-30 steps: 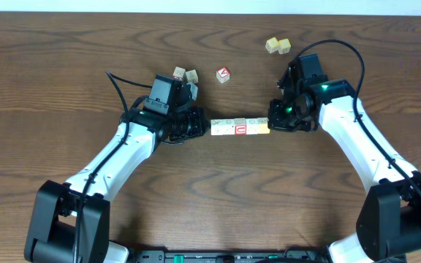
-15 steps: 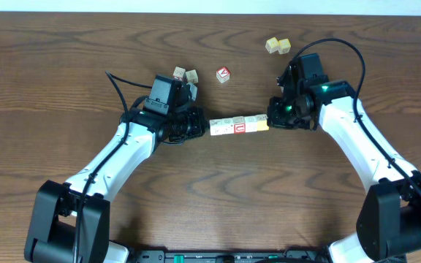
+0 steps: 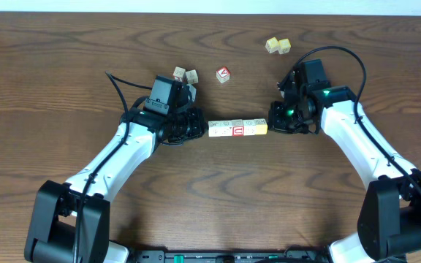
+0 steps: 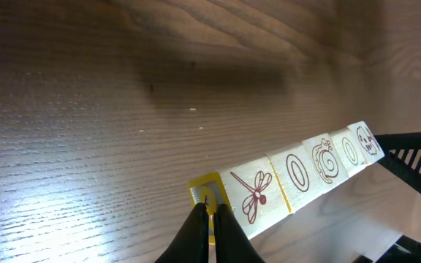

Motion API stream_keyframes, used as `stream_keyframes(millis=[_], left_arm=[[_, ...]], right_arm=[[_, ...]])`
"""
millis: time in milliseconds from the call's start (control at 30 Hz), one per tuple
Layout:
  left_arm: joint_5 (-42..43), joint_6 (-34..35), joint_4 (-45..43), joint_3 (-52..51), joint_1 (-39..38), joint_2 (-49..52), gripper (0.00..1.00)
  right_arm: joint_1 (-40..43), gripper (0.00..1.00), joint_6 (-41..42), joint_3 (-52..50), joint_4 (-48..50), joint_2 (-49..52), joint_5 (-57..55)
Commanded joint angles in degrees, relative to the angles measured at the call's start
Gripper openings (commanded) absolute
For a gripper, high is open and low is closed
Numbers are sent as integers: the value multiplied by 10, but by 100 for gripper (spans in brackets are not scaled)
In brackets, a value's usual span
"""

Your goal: Lift 5 blocks

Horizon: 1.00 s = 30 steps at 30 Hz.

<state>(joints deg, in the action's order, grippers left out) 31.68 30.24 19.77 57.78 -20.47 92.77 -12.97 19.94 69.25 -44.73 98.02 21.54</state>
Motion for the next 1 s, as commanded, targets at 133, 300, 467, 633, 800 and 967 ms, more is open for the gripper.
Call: stream_keyframes(millis=[133,300,467,633,800,967], left_arm=[[63,5,-7,22,-32,23,7],[64,5,-24,22,-43,34,7],[63,16,-43,22,-58,54,7],[63,18,-49,22,-66,77,8],[63,18,-56,22,-66,87,7],[63,18,-56,22,-66,94,7]], right_arm=[[-17,1,8,-19,26,-4,135],[-17,1,6,-22,31,-4,135],[-17,1,6,-26,34,-4,135],[-17,1,6,-43,43,-4,134],[-17,1,15,-88,82,-4,134],[-17,1,19,-110,106,-4,127]])
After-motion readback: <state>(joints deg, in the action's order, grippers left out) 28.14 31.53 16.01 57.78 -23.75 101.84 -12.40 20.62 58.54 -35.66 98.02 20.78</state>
